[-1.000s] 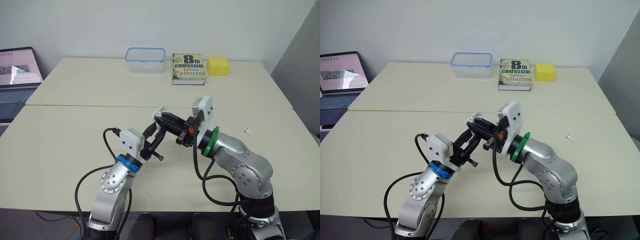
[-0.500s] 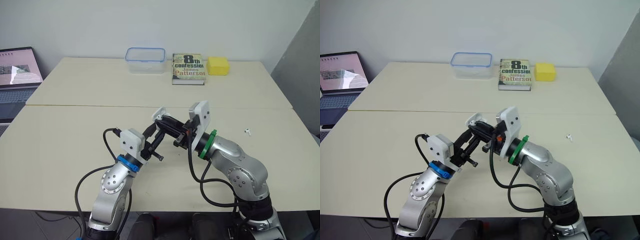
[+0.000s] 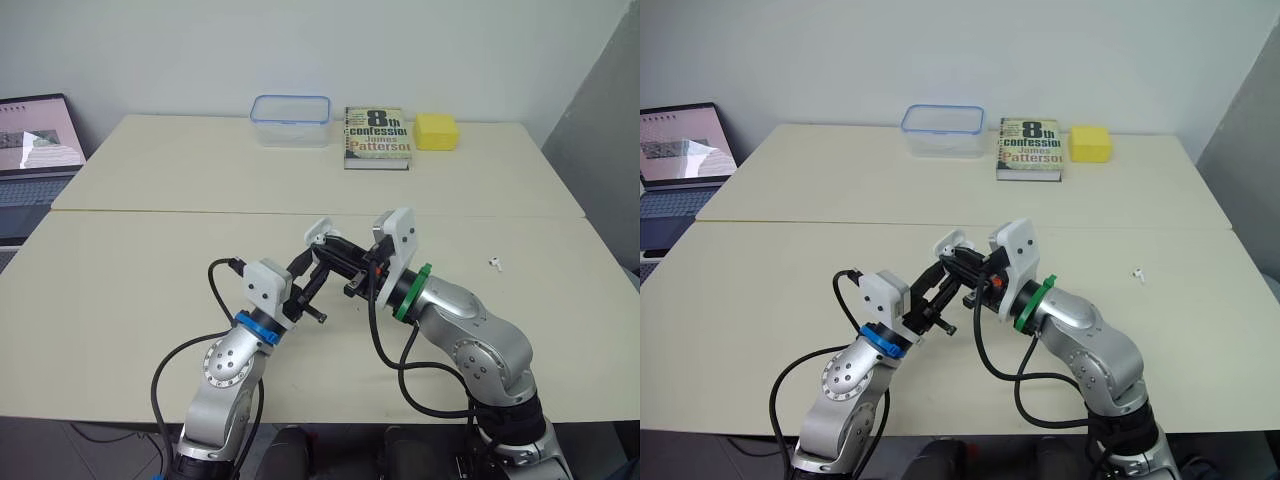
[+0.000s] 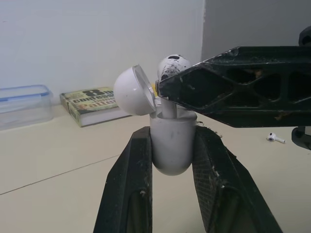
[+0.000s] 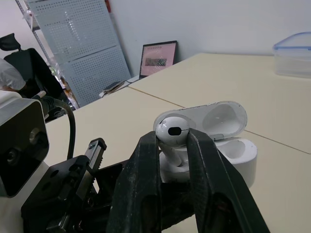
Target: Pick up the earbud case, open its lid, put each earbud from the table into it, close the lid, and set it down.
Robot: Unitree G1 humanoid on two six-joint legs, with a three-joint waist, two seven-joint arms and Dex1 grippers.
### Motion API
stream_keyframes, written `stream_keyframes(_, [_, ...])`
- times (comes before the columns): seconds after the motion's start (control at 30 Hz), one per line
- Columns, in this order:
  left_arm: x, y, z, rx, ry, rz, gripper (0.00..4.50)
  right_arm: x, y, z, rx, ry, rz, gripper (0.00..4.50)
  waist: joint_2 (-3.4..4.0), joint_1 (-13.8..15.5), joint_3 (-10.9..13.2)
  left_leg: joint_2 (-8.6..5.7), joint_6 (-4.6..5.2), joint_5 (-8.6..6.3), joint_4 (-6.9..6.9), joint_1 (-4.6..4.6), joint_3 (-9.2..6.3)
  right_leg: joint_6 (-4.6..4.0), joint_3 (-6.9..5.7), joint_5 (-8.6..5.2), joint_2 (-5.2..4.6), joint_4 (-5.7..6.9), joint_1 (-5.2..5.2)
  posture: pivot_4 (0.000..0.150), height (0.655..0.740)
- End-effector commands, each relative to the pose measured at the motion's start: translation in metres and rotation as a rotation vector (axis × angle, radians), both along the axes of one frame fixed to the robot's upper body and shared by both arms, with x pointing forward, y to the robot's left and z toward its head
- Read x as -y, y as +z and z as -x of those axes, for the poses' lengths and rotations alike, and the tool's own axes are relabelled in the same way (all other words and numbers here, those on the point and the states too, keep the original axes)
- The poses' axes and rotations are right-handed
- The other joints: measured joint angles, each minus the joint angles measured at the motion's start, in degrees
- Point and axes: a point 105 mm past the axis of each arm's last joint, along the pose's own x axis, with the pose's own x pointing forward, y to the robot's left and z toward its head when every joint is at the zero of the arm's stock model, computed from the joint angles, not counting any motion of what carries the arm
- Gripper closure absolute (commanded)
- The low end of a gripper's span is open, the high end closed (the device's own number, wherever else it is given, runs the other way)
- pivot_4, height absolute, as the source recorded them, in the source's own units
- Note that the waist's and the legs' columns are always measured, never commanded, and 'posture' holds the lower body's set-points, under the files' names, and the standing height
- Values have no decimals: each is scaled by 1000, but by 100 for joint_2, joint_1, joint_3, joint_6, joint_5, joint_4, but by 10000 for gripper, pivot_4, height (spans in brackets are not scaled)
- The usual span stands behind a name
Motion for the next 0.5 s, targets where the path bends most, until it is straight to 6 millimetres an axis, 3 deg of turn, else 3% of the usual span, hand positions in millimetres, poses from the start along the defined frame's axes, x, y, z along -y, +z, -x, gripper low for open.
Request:
stream_keyframes(0.03, [5,21,7,95,-15,25,37484,-5,-5,6,-22,26,17,41110,0,0,0,0,0,0,0,0,0,0,0,0,0,0,0,1500,7391])
stream_keyframes(0.4, [5,20,7,94,-8,26,37485,10,6,2,33,-13,28,2164,0,1,0,0,0,0,0,-1,-2,17,0,-10,-1,-1,0,1500,7391])
stream_keyframes(0.5, [4,20,7,92,-6,27,37485,17,11,4,52,-17,29,0,0,2,0,0,0,0,-1,-1,-2,16,0,-10,-1,-1,0,1500,7391])
